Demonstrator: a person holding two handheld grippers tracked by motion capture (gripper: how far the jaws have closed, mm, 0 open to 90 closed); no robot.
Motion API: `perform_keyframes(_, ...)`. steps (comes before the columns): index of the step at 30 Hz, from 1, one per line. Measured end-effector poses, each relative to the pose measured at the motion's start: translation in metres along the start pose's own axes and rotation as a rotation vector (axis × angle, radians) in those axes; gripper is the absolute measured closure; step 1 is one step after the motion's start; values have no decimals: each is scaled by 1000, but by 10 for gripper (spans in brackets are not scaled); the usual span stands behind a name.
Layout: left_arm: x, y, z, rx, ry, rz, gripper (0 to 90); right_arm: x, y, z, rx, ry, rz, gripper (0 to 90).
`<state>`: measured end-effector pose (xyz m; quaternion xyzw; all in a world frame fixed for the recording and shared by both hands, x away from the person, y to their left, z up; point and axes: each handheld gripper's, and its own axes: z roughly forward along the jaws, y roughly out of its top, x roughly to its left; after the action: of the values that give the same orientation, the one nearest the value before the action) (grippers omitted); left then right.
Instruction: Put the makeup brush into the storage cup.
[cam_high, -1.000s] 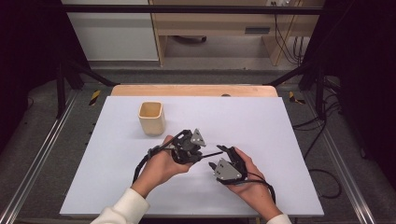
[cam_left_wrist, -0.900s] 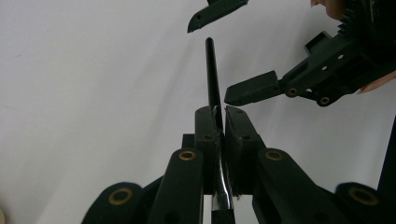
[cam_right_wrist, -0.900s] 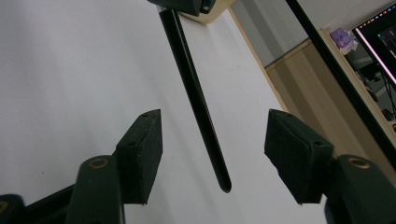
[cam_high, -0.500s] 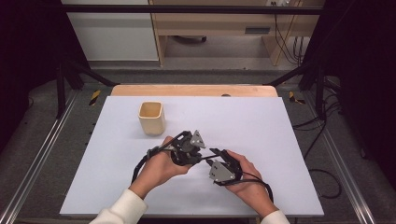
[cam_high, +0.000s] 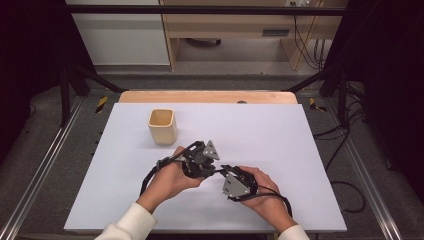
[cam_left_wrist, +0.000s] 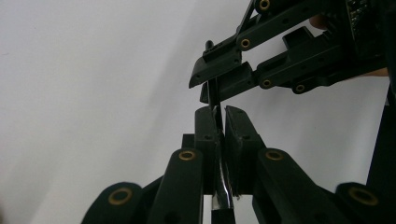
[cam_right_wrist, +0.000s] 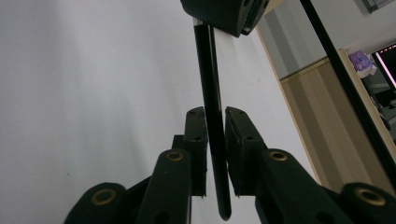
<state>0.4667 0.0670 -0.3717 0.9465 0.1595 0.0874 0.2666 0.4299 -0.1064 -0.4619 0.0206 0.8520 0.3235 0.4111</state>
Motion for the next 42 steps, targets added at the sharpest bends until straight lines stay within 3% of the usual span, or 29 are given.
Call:
perform_keyframes(10, 0, -3, -1, -27, -5, -6, 835, 3, 0, 2, 0, 29, -43, 835)
perform_keyframes(12, 1, -5, -2, -37, 6, -4, 805, 6, 1, 2, -7, 32, -3, 835)
perform_keyframes(14, 1, -6, -5, -73, 33, -9, 775, 5, 0, 2, 0, 34, -16, 835)
perform_keyframes(18, 2, -9, -18, -127, 71, -12, 670, 5, -3, 0, -3, 29, 1, 835)
perform_keyframes(27, 9, -25, -46, -283, 151, -43, 454, -6, -9, -4, -28, 0, 109, 834)
perform_keyframes(32, 12, -39, -56, -353, 223, -53, 304, -14, -13, -6, -45, -19, 178, 834)
perform_keyframes(38, 17, -56, -56, -435, 243, -140, 166, -18, -13, -4, -84, -23, 274, 834)
perform_keyframes(42, 19, -64, -55, -491, 252, -175, 108, -23, -12, -5, -132, -22, 354, 834)
